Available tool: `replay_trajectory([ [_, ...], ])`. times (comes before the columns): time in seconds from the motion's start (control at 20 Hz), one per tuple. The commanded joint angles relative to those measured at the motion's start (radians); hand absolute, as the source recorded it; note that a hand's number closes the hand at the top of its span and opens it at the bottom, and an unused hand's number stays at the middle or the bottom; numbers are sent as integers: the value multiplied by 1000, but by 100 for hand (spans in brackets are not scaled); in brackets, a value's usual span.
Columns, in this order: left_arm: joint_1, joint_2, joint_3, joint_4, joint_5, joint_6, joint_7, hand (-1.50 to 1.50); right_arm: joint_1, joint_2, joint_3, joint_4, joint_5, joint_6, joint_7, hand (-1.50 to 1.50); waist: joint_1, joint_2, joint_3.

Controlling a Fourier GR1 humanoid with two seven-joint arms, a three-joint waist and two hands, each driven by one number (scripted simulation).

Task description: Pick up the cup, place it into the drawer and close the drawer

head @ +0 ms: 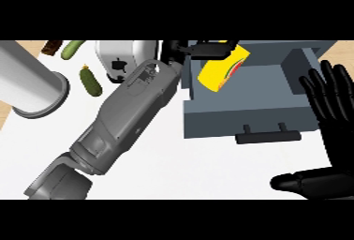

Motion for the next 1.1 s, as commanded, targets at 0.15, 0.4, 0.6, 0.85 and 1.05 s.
replay_trajectory([
  [0.15,-26,0,-142,89,90,31,-30,150,-30,10,35,-29,-3,-6,38,-150,-38,7,0],
  [0.4,-58,0,-210,153,89,61,-17,150,-64,-5,21,29,3,3,21,-150,-50,14,1],
  [0.6,-93,0,-263,190,73,44,18,-150,-38,15,23,12,-8,0,-2,-150,-43,13,1],
  [0.85,-59,0,-291,144,135,96,8,-150,-45,20,26,33,-43,25,-15,-150,-63,18,1],
  [1.05,-66,0,-292,72,198,85,-17,-150,-44,8,-5,63,-74,48,-45,-150,-54,14,1],
])
